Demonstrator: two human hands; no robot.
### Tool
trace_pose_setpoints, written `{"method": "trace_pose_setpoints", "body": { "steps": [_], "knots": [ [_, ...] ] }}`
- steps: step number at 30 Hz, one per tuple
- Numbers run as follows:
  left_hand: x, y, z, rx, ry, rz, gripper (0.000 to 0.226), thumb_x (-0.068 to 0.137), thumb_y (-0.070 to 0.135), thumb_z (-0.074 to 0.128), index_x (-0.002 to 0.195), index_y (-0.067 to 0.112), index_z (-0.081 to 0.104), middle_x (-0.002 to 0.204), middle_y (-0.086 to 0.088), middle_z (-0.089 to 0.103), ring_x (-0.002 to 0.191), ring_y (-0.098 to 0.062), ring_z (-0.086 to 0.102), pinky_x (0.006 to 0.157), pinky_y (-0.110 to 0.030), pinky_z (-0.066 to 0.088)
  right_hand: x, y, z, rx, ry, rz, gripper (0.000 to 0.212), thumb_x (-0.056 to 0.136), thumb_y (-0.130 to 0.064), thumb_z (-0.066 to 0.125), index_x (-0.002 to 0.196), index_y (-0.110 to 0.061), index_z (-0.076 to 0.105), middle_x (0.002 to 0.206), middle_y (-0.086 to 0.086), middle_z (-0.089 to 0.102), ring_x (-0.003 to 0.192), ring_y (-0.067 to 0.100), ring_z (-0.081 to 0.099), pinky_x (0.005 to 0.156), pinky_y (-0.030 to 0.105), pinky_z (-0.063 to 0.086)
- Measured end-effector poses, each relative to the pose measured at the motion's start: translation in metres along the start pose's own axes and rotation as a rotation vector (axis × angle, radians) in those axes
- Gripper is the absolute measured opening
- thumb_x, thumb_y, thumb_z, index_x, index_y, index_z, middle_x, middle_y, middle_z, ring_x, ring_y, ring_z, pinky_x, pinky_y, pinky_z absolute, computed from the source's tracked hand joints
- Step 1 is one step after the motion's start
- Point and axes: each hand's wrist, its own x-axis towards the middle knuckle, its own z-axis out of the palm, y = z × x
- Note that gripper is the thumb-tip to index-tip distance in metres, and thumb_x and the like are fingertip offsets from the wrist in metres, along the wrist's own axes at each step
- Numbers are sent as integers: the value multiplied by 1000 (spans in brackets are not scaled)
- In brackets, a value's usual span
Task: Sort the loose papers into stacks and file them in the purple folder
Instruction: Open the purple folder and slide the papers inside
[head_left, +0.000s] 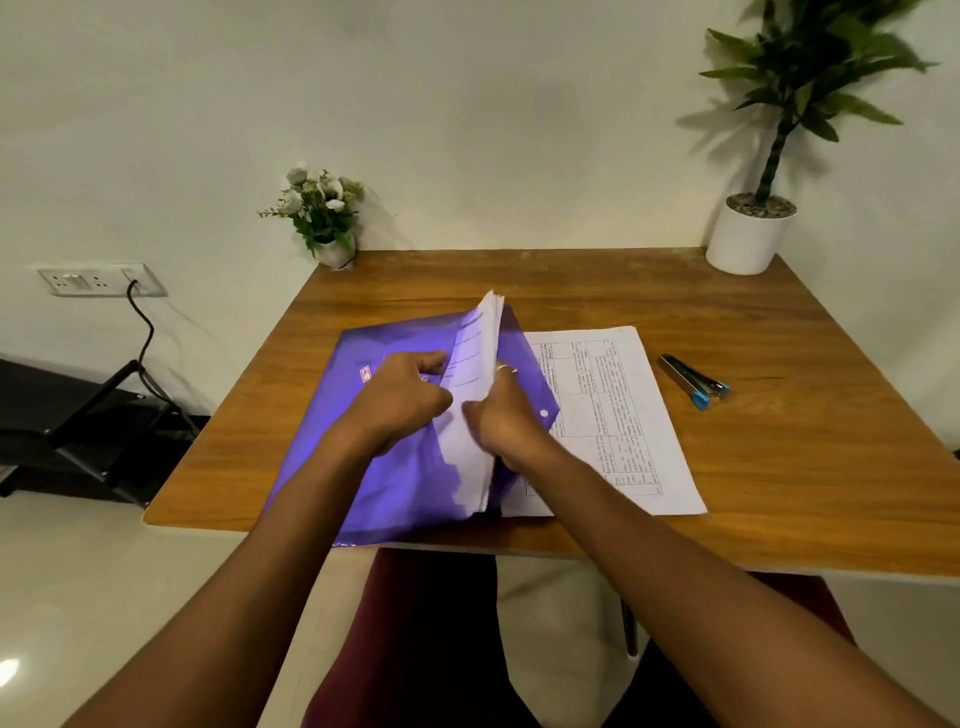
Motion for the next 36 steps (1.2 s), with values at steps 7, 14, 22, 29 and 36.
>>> {"method": "trace_pose_setpoints", "body": {
  "steps": [7, 14, 22, 29, 36],
  "knots": [
    [0, -7, -2, 18, 43, 12, 63, 83, -7, 57, 143, 9, 55, 129, 7, 61, 115, -16, 63, 85, -27, 50, 2, 4, 0, -75, -138, -73, 50, 91, -7, 62, 137, -22, 51, 116, -4, 63, 102, 22, 62, 79, 33, 55],
    [5, -8, -2, -57, 38, -13, 60, 84, -8, 58, 141, 10, 57, 120, 2, 67, 65, -4, 59, 62, -25, 50, 3, 12, 1, -703, 55, -236, 85, 87, -33, 76, 155, -12, 29, 145, 13, 41, 126, 36, 45, 96, 45, 43],
    [5, -8, -3, -149, 84, -25, 64, 81, -10, 57, 139, 16, 58, 119, 8, 68, 68, -4, 63, 65, -25, 53, -16, -2, 5, -963, -573, -697, 27, 97, -1, 48, 111, 17, 63, 120, 33, 60, 107, 46, 56, 97, 46, 42],
    [10, -9, -4, -54, 86, -32, 68, 80, -6, 59, 144, 16, 55, 131, 8, 63, 61, -8, 57, 68, -28, 49, -20, -4, 16, -955, -735, -388, 61, 102, -11, 55, 157, -9, 28, 157, 11, 38, 145, 29, 35, 114, 31, 26],
    [14, -13, -3, -30, 86, -42, 71, 75, -2, 59, 143, 19, 56, 136, 8, 62, 71, -14, 60, 71, -31, 53, -34, 2, 5, -793, -594, -418, 46, 103, -9, 50, 148, -8, 43, 129, 11, 58, 107, 19, 52, 77, 11, 39]
  ]
}}
